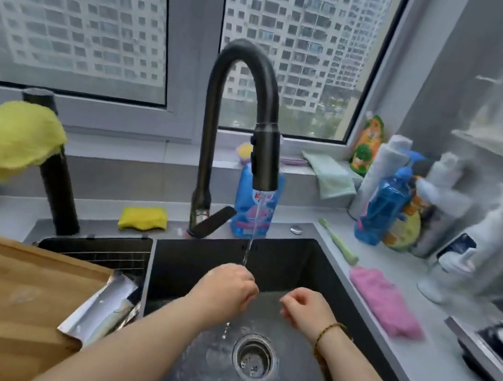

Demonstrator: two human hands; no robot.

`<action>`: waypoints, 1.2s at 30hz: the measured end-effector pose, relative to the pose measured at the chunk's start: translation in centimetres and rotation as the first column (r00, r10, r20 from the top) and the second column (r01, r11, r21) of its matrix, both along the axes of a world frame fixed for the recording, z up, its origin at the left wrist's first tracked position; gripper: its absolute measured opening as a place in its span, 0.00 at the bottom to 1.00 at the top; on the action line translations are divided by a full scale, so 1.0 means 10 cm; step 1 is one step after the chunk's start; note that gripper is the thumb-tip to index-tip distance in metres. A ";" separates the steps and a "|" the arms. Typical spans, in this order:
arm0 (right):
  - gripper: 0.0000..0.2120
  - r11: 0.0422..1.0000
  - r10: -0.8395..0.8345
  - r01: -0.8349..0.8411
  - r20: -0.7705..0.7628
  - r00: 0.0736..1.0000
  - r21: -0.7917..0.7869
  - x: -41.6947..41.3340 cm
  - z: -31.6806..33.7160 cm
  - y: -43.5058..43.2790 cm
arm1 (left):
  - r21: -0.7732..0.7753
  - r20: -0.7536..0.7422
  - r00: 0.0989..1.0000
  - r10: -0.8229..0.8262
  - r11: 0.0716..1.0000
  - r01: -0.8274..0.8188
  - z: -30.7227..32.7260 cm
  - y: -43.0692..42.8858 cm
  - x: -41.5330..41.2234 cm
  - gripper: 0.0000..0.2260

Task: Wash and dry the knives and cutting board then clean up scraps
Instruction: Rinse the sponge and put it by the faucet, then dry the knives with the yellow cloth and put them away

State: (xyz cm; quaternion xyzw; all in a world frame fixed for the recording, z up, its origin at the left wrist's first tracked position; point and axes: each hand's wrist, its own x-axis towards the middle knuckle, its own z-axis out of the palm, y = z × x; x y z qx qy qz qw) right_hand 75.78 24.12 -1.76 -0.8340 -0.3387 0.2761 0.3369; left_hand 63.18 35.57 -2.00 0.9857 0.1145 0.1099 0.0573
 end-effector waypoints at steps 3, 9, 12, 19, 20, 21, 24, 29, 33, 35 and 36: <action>0.13 0.998 -0.015 0.018 0.036 0.999 -0.056 0.20 -0.09 -0.21 | 0.061 -0.101 0.995 0.003 0.998 0.003 -0.07 -0.07 0.24 0.16; 0.12 0.996 -0.012 0.015 0.031 0.999 -0.085 0.37 -0.15 -0.27 | 0.010 -0.123 0.978 0.168 0.986 -0.168 -0.08 0.03 0.41 0.15; 0.08 0.996 0.014 -0.008 0.062 0.998 -0.092 0.40 -0.18 -0.20 | 0.019 -0.079 0.975 0.206 0.978 -0.206 -0.10 0.09 0.39 0.17; 0.06 0.993 0.083 -0.071 0.117 0.990 -0.099 0.34 -0.20 -0.01 | 0.015 -0.028 0.981 0.190 0.982 -0.190 -0.15 0.15 0.27 0.17; 0.07 0.991 0.093 -0.080 0.122 0.988 -0.105 0.33 -0.20 0.00 | 0.010 -0.040 0.980 0.195 0.981 -0.195 -0.18 0.16 0.25 0.17; 0.09 0.990 0.103 -0.089 0.130 0.986 -0.109 0.32 -0.21 0.00 | 0.000 -0.041 0.980 0.197 0.980 -0.197 -0.20 0.17 0.24 0.17; 0.10 0.988 0.132 -0.118 0.150 0.980 -0.102 0.27 -0.20 0.04 | -0.040 -0.048 0.979 0.198 0.979 -0.200 -0.23 0.17 0.17 0.15; 0.09 0.978 0.202 -0.188 0.188 0.961 -0.089 0.09 -0.20 0.22 | -0.105 -0.031 0.962 0.271 0.956 -0.273 -0.27 0.20 -0.02 0.14; 0.10 0.951 0.304 -0.288 0.178 0.936 -0.112 -0.17 -0.21 0.37 | -0.157 -0.043 0.926 0.376 0.912 -0.378 -0.27 0.26 -0.31 0.15; 0.10 0.930 0.363 -0.345 0.157 0.919 -0.128 -0.32 -0.24 0.44 | -0.192 -0.062 0.891 0.449 0.871 -0.452 -0.28 0.29 -0.52 0.14; 0.10 0.923 0.380 -0.364 0.135 0.915 -0.126 -0.38 -0.25 0.47 | -0.207 -0.072 0.871 0.485 0.847 -0.489 -0.29 0.30 -0.62 0.14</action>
